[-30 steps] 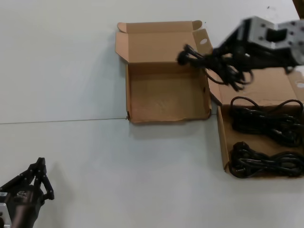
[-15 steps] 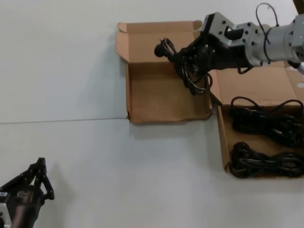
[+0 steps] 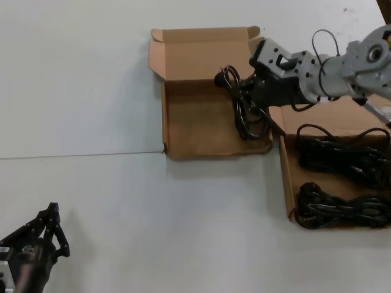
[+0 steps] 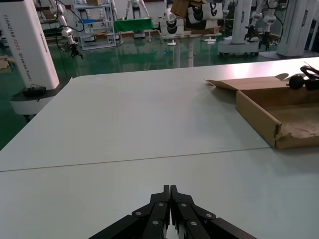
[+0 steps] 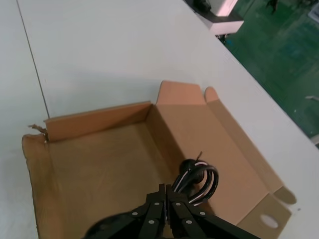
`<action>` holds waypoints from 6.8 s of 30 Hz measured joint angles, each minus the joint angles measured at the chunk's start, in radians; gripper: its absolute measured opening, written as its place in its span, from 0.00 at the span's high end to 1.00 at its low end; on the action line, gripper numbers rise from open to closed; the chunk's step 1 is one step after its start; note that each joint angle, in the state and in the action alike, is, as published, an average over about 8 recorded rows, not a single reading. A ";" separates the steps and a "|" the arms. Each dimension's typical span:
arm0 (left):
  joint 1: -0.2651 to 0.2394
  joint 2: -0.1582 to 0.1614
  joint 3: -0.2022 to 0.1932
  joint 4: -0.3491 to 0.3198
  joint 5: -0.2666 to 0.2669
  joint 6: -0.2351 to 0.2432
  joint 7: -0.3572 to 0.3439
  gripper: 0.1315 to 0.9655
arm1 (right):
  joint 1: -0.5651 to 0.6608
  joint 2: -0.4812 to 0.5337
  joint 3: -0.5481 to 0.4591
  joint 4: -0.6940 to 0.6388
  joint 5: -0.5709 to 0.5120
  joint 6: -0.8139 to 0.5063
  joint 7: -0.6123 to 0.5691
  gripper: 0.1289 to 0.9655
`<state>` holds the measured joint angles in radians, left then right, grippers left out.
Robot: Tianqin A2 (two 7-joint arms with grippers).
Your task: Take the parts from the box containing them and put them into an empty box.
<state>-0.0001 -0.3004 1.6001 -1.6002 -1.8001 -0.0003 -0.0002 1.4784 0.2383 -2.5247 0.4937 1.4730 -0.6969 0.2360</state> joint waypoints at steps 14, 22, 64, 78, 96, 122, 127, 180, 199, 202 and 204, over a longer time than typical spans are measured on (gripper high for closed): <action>0.000 0.000 0.000 0.000 0.000 0.000 0.000 0.95 | 0.005 -0.073 -0.039 -0.129 0.056 0.068 0.000 0.97; 0.000 0.000 0.000 0.000 0.000 0.000 0.000 0.95 | 0.006 -0.087 -0.027 -0.151 0.061 0.077 0.000 0.96; 0.000 0.000 0.000 0.000 0.000 0.000 0.000 0.95 | -0.323 0.164 0.403 0.475 0.142 -0.059 0.000 0.20; 0.000 0.000 0.000 0.000 0.000 0.000 0.000 0.93 | -0.338 0.168 0.415 0.491 0.144 -0.056 0.000 0.03; 0.000 0.000 0.000 0.000 0.000 0.000 0.000 0.71 | -0.517 0.151 0.496 0.588 0.173 0.063 0.000 0.00; 0.000 0.000 0.000 0.000 0.000 0.000 0.000 0.16 | -0.913 0.114 0.672 0.801 0.236 0.323 0.000 0.00; 0.000 0.000 0.000 0.000 0.000 0.000 0.000 0.08 | -0.989 0.107 0.706 0.842 0.248 0.373 0.000 0.00; 0.000 0.000 0.000 0.000 0.000 0.000 0.000 0.00 | -1.440 0.065 0.908 1.086 0.321 0.672 0.000 0.00; 0.000 0.000 0.000 0.000 0.000 0.000 0.000 0.00 | -1.440 0.065 0.908 1.086 0.321 0.672 0.000 0.00; 0.000 0.000 0.000 0.000 0.000 0.000 0.000 0.00 | -1.440 0.065 0.908 1.086 0.321 0.672 0.000 0.00; 0.000 0.000 0.000 0.000 0.000 0.000 0.000 0.00 | -1.440 0.065 0.908 1.086 0.321 0.672 0.000 0.00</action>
<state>0.0000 -0.3000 1.6000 -1.6000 -1.8000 0.0000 0.0000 0.0383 0.3036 -1.6171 1.5794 1.7939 -0.0253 0.2360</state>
